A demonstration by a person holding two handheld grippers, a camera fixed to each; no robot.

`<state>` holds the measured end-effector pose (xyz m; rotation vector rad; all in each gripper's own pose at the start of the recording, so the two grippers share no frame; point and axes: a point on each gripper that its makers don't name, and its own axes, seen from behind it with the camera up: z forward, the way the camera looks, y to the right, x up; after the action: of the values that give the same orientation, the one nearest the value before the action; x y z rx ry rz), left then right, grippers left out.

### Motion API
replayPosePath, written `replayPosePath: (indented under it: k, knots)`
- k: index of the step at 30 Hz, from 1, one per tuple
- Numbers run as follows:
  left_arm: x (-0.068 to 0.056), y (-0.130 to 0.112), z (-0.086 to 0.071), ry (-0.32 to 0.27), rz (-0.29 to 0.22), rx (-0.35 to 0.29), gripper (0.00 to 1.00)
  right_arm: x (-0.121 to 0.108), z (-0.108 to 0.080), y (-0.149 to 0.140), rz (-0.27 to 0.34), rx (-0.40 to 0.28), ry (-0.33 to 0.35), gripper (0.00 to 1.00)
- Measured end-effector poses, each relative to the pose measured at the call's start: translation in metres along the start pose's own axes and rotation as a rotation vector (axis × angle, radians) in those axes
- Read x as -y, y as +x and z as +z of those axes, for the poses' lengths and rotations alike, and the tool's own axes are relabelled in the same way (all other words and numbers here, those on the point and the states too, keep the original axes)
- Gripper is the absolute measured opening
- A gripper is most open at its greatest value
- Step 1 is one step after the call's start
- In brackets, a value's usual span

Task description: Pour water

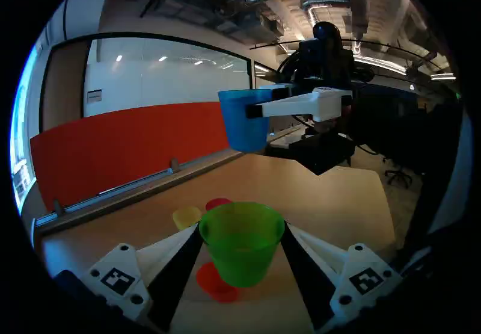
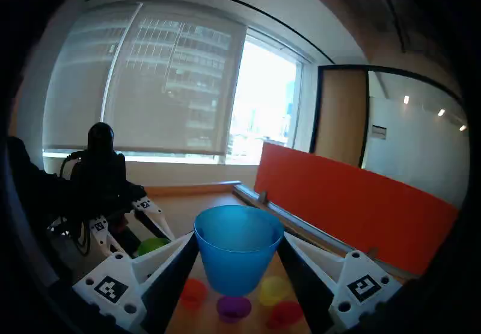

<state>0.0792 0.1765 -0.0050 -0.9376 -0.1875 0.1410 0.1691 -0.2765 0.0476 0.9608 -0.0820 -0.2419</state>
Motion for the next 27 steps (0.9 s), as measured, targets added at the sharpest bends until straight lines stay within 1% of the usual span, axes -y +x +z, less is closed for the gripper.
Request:
replayPosePath:
  k: [3, 9, 18, 27]
  knots:
    - [-0.001, -0.005, 0.000, -0.001, 0.004, 0.026, 0.88, 0.002, -0.003, -0.010, -0.006, 0.021, 0.005, 0.91]
    - [-0.006, -0.011, 0.001, -0.016, 0.016, 0.062, 0.88, 0.006, -0.008, -0.023, -0.008, 0.039, 0.018, 0.91]
    - [-0.015, -0.014, 0.003, -0.035, 0.022, 0.089, 0.89, 0.006, -0.016, -0.039, 0.001, 0.066, 0.024, 0.91]
    - [-0.027, -0.023, 0.007, -0.065, 0.026, 0.116, 0.89, 0.011, -0.025, -0.064, -0.022, 0.117, 0.032, 0.91]
